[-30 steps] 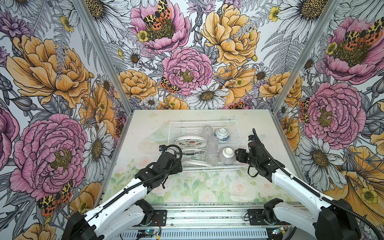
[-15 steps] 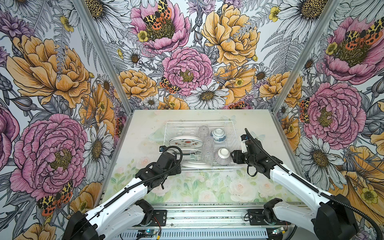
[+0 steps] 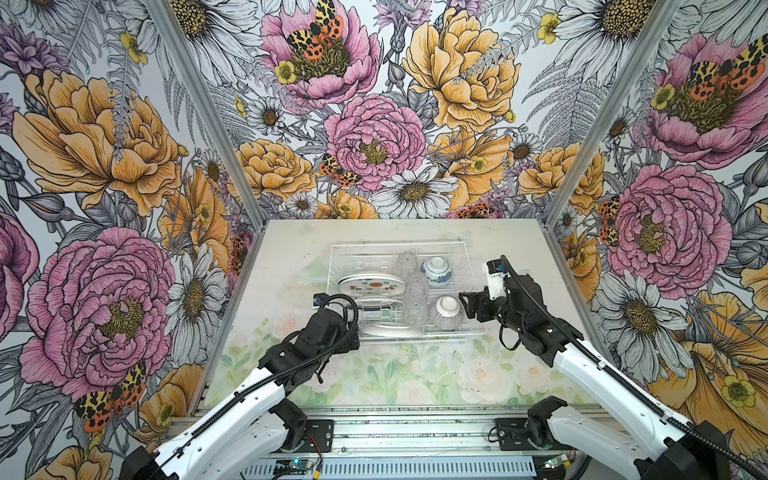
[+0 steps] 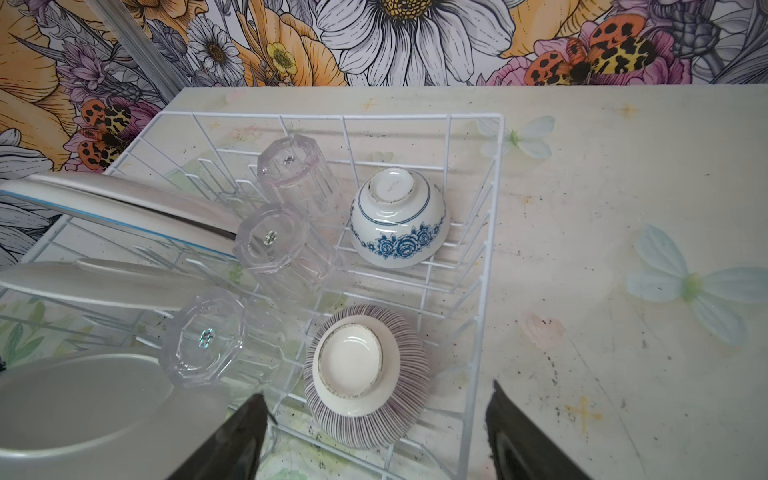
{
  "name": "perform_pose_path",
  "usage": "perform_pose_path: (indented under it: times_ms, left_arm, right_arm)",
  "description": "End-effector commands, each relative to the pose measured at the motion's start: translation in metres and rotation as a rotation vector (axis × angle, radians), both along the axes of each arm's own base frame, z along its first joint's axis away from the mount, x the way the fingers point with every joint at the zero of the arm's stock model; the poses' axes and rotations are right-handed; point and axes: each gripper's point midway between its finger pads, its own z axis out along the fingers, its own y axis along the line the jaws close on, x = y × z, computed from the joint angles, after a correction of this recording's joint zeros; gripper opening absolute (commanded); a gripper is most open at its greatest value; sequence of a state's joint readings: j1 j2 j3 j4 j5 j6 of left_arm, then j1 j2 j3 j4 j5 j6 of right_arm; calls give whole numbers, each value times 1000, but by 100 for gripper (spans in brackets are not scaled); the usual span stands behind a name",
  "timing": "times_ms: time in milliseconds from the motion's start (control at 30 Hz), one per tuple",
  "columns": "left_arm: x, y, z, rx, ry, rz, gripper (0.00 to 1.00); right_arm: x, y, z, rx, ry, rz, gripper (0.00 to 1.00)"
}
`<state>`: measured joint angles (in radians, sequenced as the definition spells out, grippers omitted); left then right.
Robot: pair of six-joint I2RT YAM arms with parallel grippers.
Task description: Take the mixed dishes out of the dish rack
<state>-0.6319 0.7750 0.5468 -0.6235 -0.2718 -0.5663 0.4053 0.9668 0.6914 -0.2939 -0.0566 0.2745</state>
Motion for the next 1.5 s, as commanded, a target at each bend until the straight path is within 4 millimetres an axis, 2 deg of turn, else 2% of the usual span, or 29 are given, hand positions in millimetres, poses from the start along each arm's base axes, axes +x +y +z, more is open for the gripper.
perform_pose_path:
  times_ms: [0, 100, 200, 367, 833, 1000, 1100, 1233, 1300, 1400, 1467]
  left_arm:
    - [2, -18, 21, -67, -67, -77, 98]
    - [1, -21, 27, -72, -101, -106, 97]
    - [-4, -34, 28, -127, -116, -168, 92]
    - [-7, -36, 30, -139, -131, -183, 91]
    - [-3, -9, 66, -110, -240, -70, 91]
    - [-7, -23, 74, -136, -245, -153, 90]
    - [-13, -42, 77, -196, -259, -250, 88]
    - [-19, -53, 84, -224, -286, -314, 84]
    - [-22, -55, 85, -228, -293, -327, 80]
    - [-27, -59, 83, -234, -291, -353, 68]
    - [-31, -64, 77, -232, -281, -376, 65]
  right_arm:
    - [6, 3, 21, 6, -69, 31, 84]
    - [7, 5, 20, 11, -60, 50, 84]
    - [8, 6, 17, 5, -51, 55, 84]
    - [10, 9, 19, 11, -46, 72, 84]
    - [13, 18, 29, 41, -51, 112, 84]
    - [12, 20, 30, 36, -59, 135, 85]
    - [12, 23, 29, 43, -50, 158, 84]
    - [10, 27, 27, 57, -39, 188, 84]
    - [10, 27, 28, 57, -42, 192, 85]
    - [10, 27, 30, 58, -48, 199, 85]
    - [9, 28, 32, 64, -49, 211, 85]
